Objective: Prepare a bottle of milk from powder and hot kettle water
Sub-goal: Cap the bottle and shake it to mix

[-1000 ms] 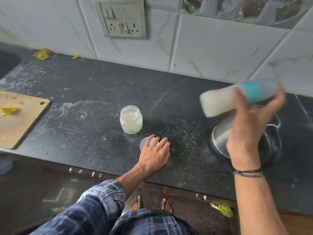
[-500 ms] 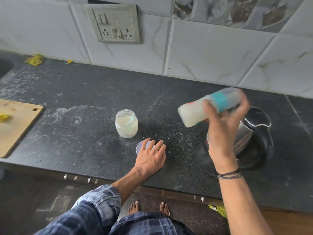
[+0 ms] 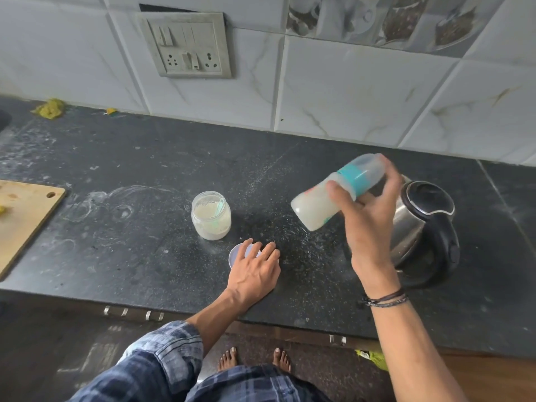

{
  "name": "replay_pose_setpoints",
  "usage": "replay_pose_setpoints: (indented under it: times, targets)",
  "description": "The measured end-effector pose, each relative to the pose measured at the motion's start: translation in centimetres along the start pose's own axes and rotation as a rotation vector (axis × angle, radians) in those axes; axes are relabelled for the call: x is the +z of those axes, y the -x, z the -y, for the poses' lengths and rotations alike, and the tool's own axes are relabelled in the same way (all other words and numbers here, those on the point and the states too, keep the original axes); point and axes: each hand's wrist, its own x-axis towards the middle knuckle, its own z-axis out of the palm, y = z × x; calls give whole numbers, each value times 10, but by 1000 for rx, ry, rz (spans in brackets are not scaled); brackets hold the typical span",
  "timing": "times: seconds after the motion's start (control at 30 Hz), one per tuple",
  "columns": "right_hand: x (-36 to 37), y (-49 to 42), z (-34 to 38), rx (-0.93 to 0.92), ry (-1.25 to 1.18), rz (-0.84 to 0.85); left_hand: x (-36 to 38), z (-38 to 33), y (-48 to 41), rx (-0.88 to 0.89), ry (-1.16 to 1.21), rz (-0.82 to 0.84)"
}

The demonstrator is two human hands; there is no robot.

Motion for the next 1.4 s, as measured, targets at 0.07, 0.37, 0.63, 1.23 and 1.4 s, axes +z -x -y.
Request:
replay_pose_setpoints:
  times: [0.07,0.37,0.63,1.23,1.4]
  targets:
    - [1,0,6,-52,-81,-94,-1,-2,-1,-11,0,-2]
    - [0,-2,8,-130,-106,-178,-3,-2,-3,-14,-13,8]
    - [3,-1,14,-143,-112,-173,-5,-2,-2,-9,-26,22]
    - [3,5,25,-331,-28,-120,3,-1,-2,-27,-5,7]
    - [6,13,32,-246,68,81,4,1,0,-7,-8,10]
